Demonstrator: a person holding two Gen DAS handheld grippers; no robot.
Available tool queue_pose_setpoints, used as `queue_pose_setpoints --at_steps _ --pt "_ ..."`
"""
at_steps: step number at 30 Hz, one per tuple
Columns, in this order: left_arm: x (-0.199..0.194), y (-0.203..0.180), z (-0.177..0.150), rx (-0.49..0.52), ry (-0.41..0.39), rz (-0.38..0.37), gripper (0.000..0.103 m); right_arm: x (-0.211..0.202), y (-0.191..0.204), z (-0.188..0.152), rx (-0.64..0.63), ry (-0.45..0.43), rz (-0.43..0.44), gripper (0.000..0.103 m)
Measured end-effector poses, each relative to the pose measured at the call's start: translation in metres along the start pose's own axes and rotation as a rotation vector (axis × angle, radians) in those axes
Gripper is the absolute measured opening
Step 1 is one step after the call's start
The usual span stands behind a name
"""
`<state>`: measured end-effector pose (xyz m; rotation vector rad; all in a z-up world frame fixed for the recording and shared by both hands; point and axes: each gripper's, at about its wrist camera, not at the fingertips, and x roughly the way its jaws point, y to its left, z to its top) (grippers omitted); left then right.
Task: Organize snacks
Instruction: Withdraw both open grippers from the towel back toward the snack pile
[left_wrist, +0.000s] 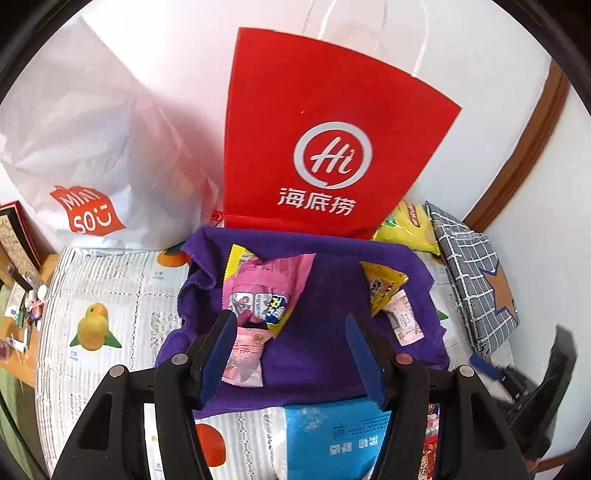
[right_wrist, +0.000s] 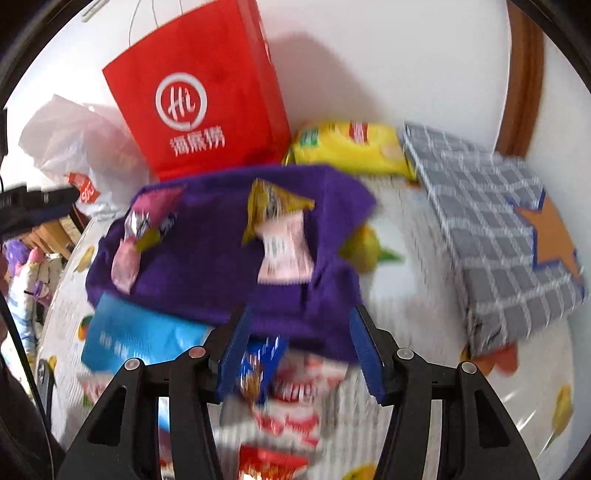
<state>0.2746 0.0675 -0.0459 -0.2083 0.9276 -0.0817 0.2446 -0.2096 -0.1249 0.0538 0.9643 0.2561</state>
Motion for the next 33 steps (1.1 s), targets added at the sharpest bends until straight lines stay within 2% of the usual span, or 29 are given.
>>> queue_pose_setpoints --at_steps 2,7,9,10,11,14,18,21,25,29,33 --pt "-0.002 -0.003 -0.001 0.007 -0.001 -0.004 0.059 0.003 -0.001 -0.012 0.017 0.019 0.032 0.048" --pt "-0.007 -0.007 -0.001 0.016 -0.012 -0.010 0.059 0.016 0.006 -0.024 0.025 0.039 0.091 0.045" --pt "-0.012 -0.009 -0.002 0.021 -0.018 -0.016 0.059 0.028 0.005 -0.026 0.055 0.076 0.105 0.037" --pt "-0.014 -0.009 -0.002 0.024 -0.022 -0.019 0.059 0.034 0.004 -0.027 0.070 0.096 0.111 0.023" --pt "-0.017 -0.009 -0.002 0.026 -0.030 -0.021 0.059 0.037 0.003 -0.029 0.082 0.108 0.130 0.015" --pt "-0.021 -0.009 -0.002 0.021 -0.038 -0.027 0.059 0.033 0.003 -0.032 0.099 0.084 0.157 0.007" --pt "-0.027 -0.010 -0.002 0.023 -0.049 -0.040 0.059 0.005 0.004 -0.034 0.091 0.024 0.170 0.007" --pt "-0.031 -0.012 -0.003 0.024 -0.054 -0.047 0.059 -0.019 -0.001 -0.038 0.100 -0.018 0.148 0.007" --pt "-0.042 -0.016 -0.006 0.041 -0.073 -0.057 0.059 -0.053 -0.015 -0.056 0.132 -0.056 0.132 0.007" --pt "-0.052 -0.021 -0.009 0.052 -0.095 -0.067 0.059 -0.068 -0.036 -0.081 0.173 -0.054 0.041 0.007" --pt "-0.059 -0.028 -0.012 0.072 -0.110 -0.072 0.059 -0.065 -0.056 -0.109 0.229 -0.008 -0.027 0.007"
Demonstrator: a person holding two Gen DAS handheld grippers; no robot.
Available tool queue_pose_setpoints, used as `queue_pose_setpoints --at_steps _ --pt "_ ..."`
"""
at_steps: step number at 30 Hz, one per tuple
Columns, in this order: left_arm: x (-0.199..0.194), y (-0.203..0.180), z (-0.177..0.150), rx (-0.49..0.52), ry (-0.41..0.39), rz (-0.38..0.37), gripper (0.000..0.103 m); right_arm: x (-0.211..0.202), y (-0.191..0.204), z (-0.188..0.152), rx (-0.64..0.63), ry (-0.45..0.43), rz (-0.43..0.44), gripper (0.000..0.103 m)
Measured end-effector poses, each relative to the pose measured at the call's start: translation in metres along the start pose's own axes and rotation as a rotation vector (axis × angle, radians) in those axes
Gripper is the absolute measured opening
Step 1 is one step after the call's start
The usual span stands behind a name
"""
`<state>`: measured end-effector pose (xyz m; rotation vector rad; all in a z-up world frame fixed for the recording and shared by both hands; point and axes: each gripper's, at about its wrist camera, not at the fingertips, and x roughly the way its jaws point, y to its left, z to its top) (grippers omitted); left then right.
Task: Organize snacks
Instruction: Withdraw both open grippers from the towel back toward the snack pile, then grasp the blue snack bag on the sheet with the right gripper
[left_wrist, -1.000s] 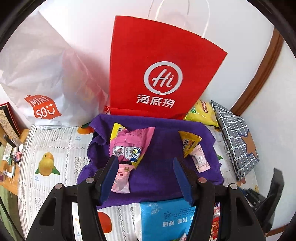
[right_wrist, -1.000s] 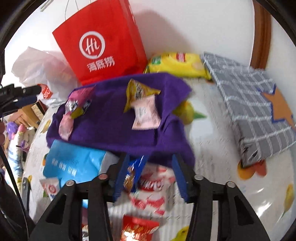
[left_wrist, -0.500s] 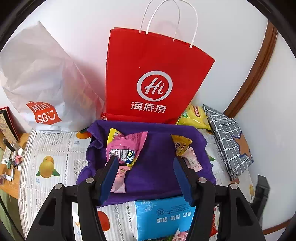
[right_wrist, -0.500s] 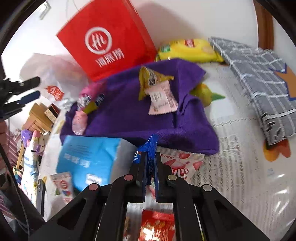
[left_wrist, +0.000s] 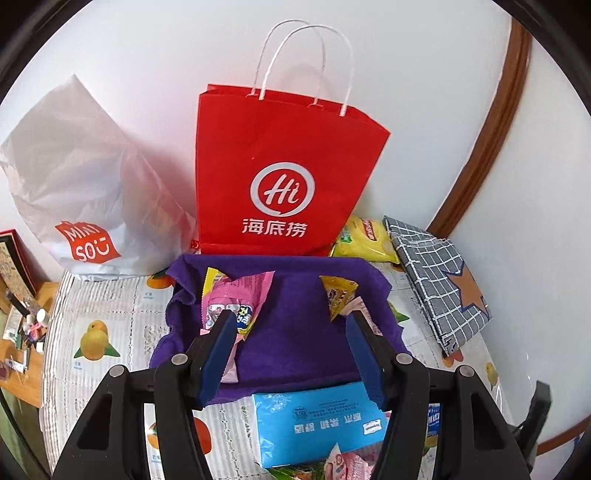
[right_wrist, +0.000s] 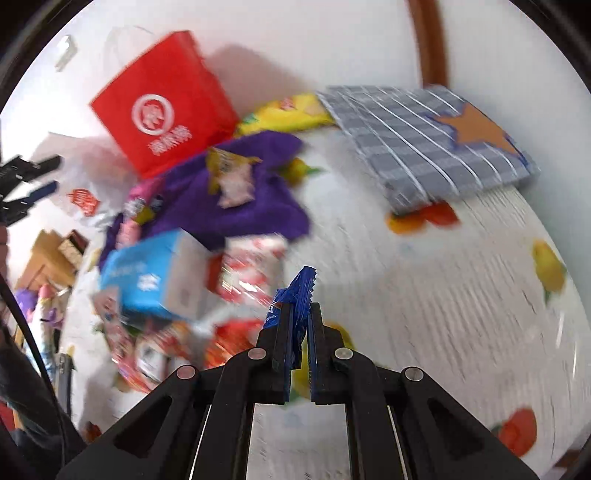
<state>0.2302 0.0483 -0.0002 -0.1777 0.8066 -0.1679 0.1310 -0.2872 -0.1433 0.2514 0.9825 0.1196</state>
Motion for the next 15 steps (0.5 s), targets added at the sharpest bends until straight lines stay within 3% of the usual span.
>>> queue_pose_setpoints --at_steps 2,6,11,15 --pt "-0.003 -0.005 -0.001 0.012 -0.005 0.000 0.059 0.003 -0.010 -0.012 0.026 0.029 -0.032 0.007" --pt "-0.010 -0.014 -0.004 0.042 -0.016 0.002 0.059 -0.003 -0.017 -0.042 0.014 0.110 -0.017 0.015" --pt "-0.018 -0.031 -0.009 0.084 -0.032 0.006 0.059 -0.025 -0.003 -0.069 -0.150 0.071 -0.105 0.034" --pt "-0.023 -0.046 -0.016 0.132 -0.038 0.015 0.059 -0.038 0.003 -0.067 -0.227 0.010 -0.124 0.047"
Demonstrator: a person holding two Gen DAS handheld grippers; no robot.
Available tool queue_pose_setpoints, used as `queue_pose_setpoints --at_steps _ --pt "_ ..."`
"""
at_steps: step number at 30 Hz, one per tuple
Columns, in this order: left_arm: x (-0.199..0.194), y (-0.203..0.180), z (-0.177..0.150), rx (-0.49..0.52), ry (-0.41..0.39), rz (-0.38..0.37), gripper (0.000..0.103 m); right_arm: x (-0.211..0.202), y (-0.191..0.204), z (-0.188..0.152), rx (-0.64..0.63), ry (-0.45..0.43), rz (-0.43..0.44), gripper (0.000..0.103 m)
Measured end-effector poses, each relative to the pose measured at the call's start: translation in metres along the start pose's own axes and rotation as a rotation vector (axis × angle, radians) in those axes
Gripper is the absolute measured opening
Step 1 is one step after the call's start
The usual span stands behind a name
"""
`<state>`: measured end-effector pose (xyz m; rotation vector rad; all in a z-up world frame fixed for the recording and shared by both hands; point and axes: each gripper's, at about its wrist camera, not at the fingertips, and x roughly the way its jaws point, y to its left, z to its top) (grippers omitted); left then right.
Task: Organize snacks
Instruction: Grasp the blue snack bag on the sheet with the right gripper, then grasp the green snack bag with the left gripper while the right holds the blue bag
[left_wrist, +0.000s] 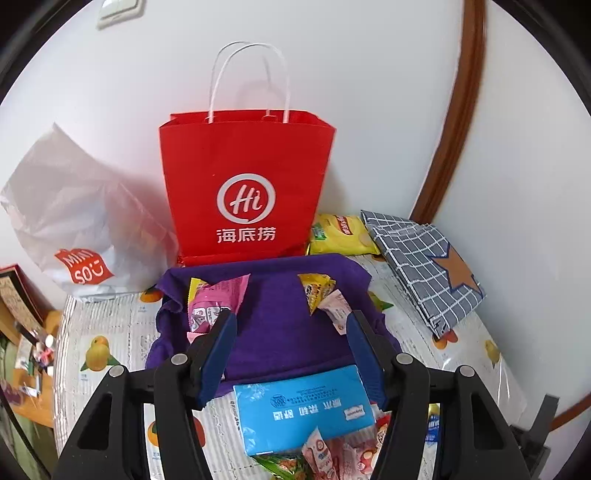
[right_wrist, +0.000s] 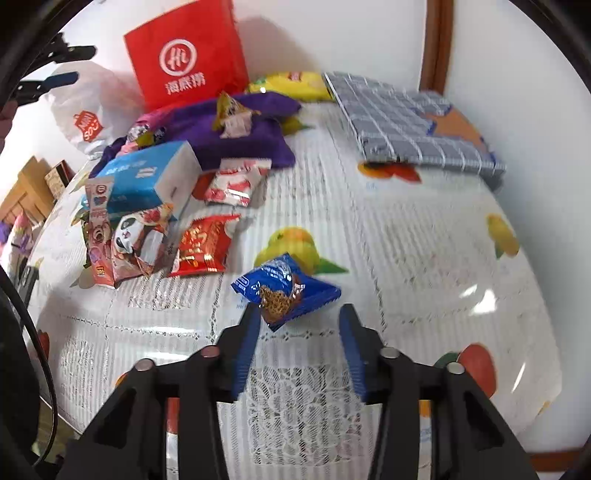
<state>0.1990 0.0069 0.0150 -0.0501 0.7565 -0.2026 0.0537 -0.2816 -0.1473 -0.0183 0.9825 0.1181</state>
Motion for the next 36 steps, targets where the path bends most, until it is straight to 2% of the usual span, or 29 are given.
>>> queue_pose_setpoints --at_steps 4,7,9,10,12,16,21,26,29,32,36 --pt "-0.003 -0.007 -0.011 0.013 0.009 0.010 0.061 0.000 0.004 0.008 -0.075 -0.047 0.038 0.065" --pt "-0.002 -0.007 -0.025 0.023 0.036 0.025 0.061 0.013 0.009 0.018 -0.132 -0.058 0.083 0.068" --pt "0.000 -0.002 -0.038 0.010 0.066 0.053 0.061 0.029 0.010 0.023 -0.136 -0.023 0.097 0.069" --pt "0.000 0.001 -0.043 0.006 0.074 0.056 0.061 0.040 0.009 0.025 -0.138 0.017 0.102 0.069" --pt "-0.002 0.009 -0.056 -0.009 0.098 0.053 0.061 0.056 0.010 0.023 -0.156 0.079 0.103 0.061" --pt "-0.003 0.027 -0.084 -0.054 0.141 0.066 0.061 0.057 0.008 0.020 -0.163 0.044 0.099 0.046" --pt "0.002 0.039 -0.112 -0.101 0.178 0.065 0.061 0.058 0.007 0.023 -0.136 0.011 0.089 0.044" --pt "0.013 0.039 -0.141 -0.133 0.225 0.032 0.061 0.061 0.004 0.033 -0.042 -0.059 0.097 0.044" --pt "0.027 0.037 -0.158 -0.165 0.267 0.000 0.061 0.067 0.008 0.037 -0.009 -0.067 0.088 0.044" --pt "0.039 0.032 -0.166 -0.173 0.299 -0.009 0.061 0.074 0.011 0.035 0.007 -0.062 0.095 0.044" --pt "0.053 0.024 -0.170 -0.158 0.312 -0.007 0.061 0.073 0.016 0.030 -0.026 -0.092 0.041 0.044"
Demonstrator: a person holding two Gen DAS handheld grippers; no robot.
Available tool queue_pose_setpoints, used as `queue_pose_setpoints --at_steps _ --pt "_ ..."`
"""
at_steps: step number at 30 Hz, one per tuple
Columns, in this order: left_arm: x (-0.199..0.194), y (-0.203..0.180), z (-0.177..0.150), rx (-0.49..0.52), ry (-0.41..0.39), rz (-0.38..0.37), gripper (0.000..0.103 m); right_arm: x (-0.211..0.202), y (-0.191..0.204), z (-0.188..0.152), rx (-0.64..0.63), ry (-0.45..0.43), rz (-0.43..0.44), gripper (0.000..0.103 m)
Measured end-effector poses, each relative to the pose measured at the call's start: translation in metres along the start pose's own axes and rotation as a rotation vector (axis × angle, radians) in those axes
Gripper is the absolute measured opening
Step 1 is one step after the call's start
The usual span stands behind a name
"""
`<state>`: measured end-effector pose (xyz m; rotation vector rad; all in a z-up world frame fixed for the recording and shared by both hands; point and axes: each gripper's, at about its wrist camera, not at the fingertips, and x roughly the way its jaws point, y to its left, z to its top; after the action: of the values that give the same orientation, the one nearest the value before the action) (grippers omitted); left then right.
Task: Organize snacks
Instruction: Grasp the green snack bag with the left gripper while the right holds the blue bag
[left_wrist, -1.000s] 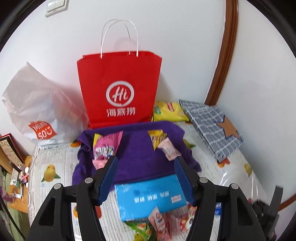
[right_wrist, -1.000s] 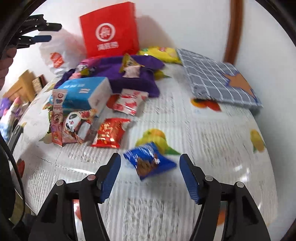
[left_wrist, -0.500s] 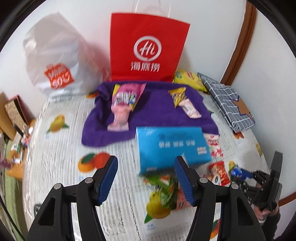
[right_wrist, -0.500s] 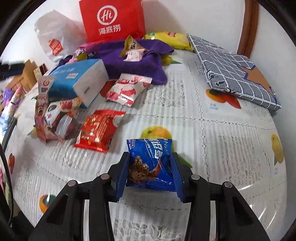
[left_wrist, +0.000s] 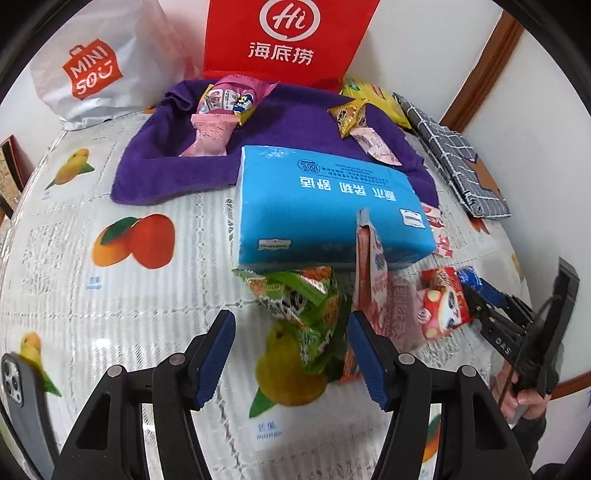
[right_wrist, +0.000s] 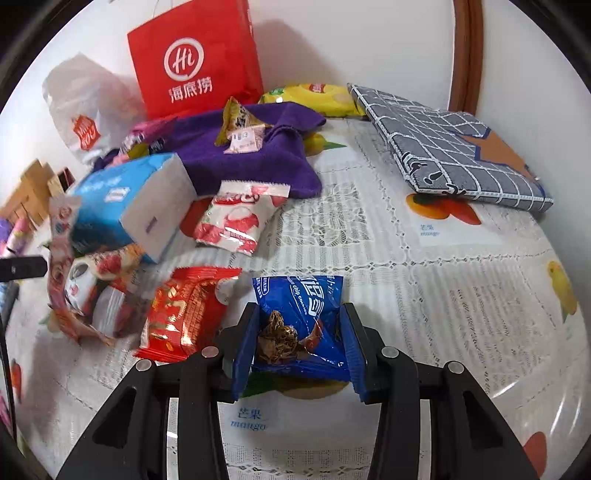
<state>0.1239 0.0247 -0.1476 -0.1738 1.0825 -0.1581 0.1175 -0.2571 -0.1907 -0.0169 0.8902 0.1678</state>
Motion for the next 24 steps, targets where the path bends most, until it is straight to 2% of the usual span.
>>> queue_pose_setpoints --at_steps 5,9,11,13,17,22,24 --pt "0.018 -0.007 0.005 0.009 0.006 -0.001 0.061 0.001 -0.002 0.002 0.005 0.003 0.011 0.046" --pt "0.038 -0.010 0.007 -0.002 0.046 0.006 0.062 0.001 0.000 0.002 -0.008 0.006 0.003 0.048" --pt "0.036 -0.014 0.006 0.009 0.009 0.021 0.063 0.001 0.001 0.002 -0.014 0.007 0.001 0.050" --pt "0.037 -0.015 0.006 0.022 0.010 0.020 0.062 0.001 0.001 0.002 -0.013 0.007 0.008 0.050" --pt "0.029 -0.007 0.003 0.024 -0.003 0.006 0.050 0.001 0.000 0.003 -0.007 0.006 0.016 0.051" --pt "0.017 0.012 -0.006 0.033 -0.021 0.089 0.051 0.001 0.000 0.002 -0.011 0.007 0.013 0.051" --pt "0.018 0.022 -0.010 0.007 -0.025 0.064 0.052 0.002 0.001 0.002 -0.019 0.008 0.010 0.052"
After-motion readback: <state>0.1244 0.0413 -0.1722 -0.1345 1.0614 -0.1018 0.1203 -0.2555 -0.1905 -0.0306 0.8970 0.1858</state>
